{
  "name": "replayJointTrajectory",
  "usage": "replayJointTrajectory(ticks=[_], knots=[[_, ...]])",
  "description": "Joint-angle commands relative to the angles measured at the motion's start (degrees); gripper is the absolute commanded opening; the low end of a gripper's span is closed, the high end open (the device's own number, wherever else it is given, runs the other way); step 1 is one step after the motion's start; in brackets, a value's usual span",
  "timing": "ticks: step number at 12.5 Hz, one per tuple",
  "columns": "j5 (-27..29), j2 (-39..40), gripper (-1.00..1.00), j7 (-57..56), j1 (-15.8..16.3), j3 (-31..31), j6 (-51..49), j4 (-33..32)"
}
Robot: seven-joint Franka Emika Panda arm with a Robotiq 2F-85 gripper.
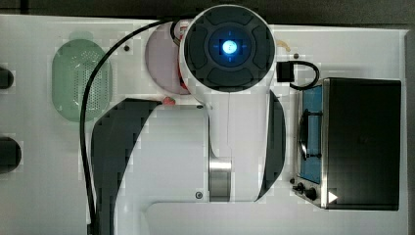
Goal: Flap open oven.
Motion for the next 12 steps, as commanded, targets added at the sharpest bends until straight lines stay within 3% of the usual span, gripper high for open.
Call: replayJointTrajectory(ticks=[1,3,5,6,12], knots=[[-0.5,-19.3,0.59,6.5,-0.7,-2.9,-12.1,-8.8],[-0.5,-19.3,0.99,6.5,-0.7,-2.9,-12.1,-8.8],[-0.5,-19.3,1.00,6.5,-0.7,-2.9,-12.1,-8.8],[-0.5,-19.3,0.90,6.5,-0.7,-2.9,-12.1,-8.8],[-0.6,-19.3,-0.56,6.5,-0.8,-3.3,-12.1,-9.6]])
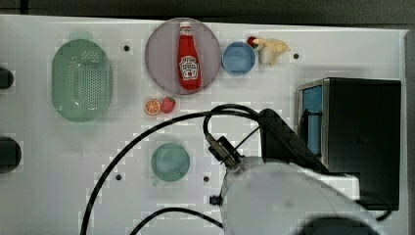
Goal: Flap open oven.
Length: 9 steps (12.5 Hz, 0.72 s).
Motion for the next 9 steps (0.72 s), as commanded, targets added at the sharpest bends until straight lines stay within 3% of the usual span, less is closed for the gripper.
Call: replayJointTrajectory(ticks=[1,6,9], knots=[[0.0,1.4,-0.65,3.1,-0.1,-0.3,0.0,-2.2],[-0.8,3.1,-0.65,-10.8,-0.3,-2.7,2.9,-4.9],[-2.9,4.1,-0.65,-22.9,-0.6,-5.5,9.7,-8.1]])
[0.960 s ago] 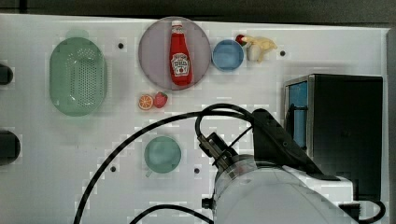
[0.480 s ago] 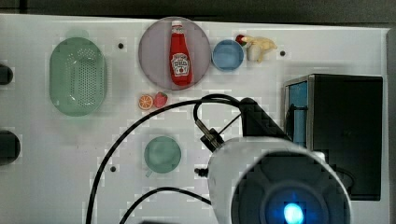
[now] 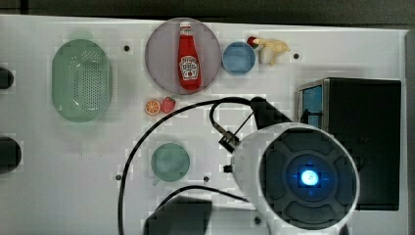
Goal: Flap open oven.
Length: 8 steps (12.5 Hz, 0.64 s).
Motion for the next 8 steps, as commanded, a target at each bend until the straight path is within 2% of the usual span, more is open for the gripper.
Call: replayJointTrajectory(ticks=[1,8], knots=[[-0.9,0.1,-0.65,-16.2,-1.0,-4.1,6.1,-2.8],[-2.8,3.1,-0.65,-37.2,-1.2,-12.1,18.9,-9.9]])
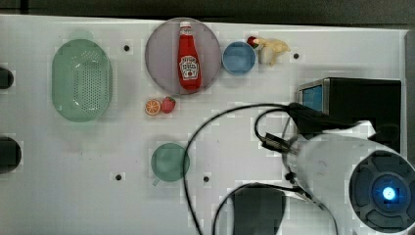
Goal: Flap open oven.
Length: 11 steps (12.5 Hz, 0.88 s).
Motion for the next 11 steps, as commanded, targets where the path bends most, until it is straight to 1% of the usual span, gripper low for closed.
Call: replayJointTrajectory(ticks=[1,4,7,11], knots=[[-0.6,3.4,-0.65,-13.9,-0.8,-2.9,4.8,-1.6],[-0.5,7.3,-0.65,-20.4,-1.1,-6.4,10.5,-1.6],[-0.5,11.2,-0.65,-21.1,-1.1,-9.3,14.3,-1.6],[-0.5,16.1,-0.65,-21.1,-1.1,-10.4,18.8,-1.6]])
